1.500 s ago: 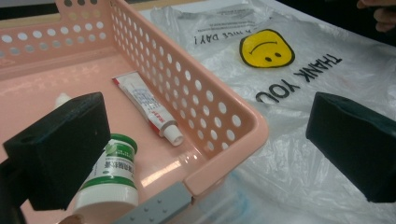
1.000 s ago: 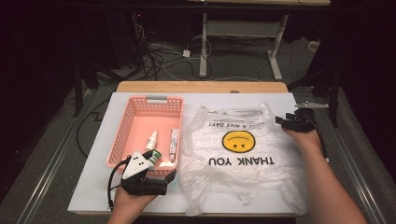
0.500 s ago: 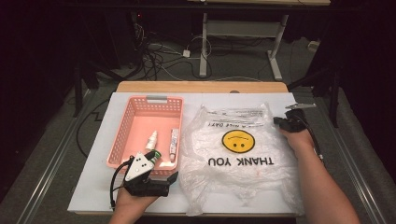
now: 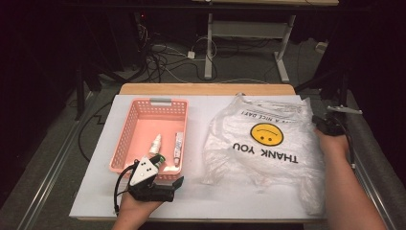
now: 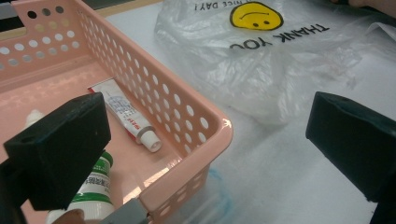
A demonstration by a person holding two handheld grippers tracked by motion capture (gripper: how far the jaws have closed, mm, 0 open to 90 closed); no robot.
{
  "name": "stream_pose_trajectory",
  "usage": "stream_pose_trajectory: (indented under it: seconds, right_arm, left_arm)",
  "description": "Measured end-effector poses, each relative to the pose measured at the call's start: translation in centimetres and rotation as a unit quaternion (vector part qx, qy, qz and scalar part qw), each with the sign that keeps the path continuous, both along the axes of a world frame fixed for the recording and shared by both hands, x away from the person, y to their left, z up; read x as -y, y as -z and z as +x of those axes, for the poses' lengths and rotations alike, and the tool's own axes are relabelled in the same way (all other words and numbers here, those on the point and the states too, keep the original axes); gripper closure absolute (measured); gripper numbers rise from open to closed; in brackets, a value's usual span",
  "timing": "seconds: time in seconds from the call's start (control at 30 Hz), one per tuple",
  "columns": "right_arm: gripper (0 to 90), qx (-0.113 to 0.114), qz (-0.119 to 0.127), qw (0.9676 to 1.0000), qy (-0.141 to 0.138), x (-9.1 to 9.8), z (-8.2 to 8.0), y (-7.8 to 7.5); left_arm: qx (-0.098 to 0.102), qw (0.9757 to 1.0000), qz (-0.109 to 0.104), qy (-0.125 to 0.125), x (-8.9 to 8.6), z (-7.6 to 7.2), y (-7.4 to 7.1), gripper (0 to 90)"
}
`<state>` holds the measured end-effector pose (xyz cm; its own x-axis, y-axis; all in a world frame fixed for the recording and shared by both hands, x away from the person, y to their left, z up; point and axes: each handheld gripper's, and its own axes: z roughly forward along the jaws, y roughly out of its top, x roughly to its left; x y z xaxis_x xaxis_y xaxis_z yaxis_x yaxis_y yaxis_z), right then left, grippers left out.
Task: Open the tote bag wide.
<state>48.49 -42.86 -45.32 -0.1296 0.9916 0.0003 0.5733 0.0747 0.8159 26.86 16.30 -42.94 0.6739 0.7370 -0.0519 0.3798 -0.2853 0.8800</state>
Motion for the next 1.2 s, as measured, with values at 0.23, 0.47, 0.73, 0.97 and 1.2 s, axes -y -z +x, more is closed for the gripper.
stream_pose_trajectory:
  seconds: [0.23, 0.47, 0.73, 0.97, 1.2]
  right_arm:
    - [71.7, 0.015, 0.011, 0.9998, -0.001, 1.7, -2.2, -0.2]
    - [62.0, 0.033, 0.018, 0.9976, -0.059, 0.4, -6.8, -2.0]
    - [57.7, 0.025, 0.022, 0.9919, -0.123, -3.2, -16.1, -2.1]
    - [51.1, 0.02, 0.026, 0.9901, -0.136, -5.7, -22.7, -1.3]
    - [33.9, -0.008, 0.038, 0.9894, -0.14, -6.3, -27.0, 0.2]
  left_arm:
    - [0.0, 1.0, 0.002, 0.003, 0.2, 0.0, 0.0, 0.0]
    - [-0.016, 0.9999, -0.001, 0.004, 0.2, 0.4, 0.3, 0.0]
    - [-0.01, 0.9998, 0.003, 0.015, 0.5, 0.1, 0.1, 0.0]
    - [-0.011, 0.9998, -0.002, 0.015, 0.4, 0.2, 0.2, 0.0]
    - [-0.013, 0.9999, -0.006, 0.009, 0.2, 0.2, 0.2, 0.0]
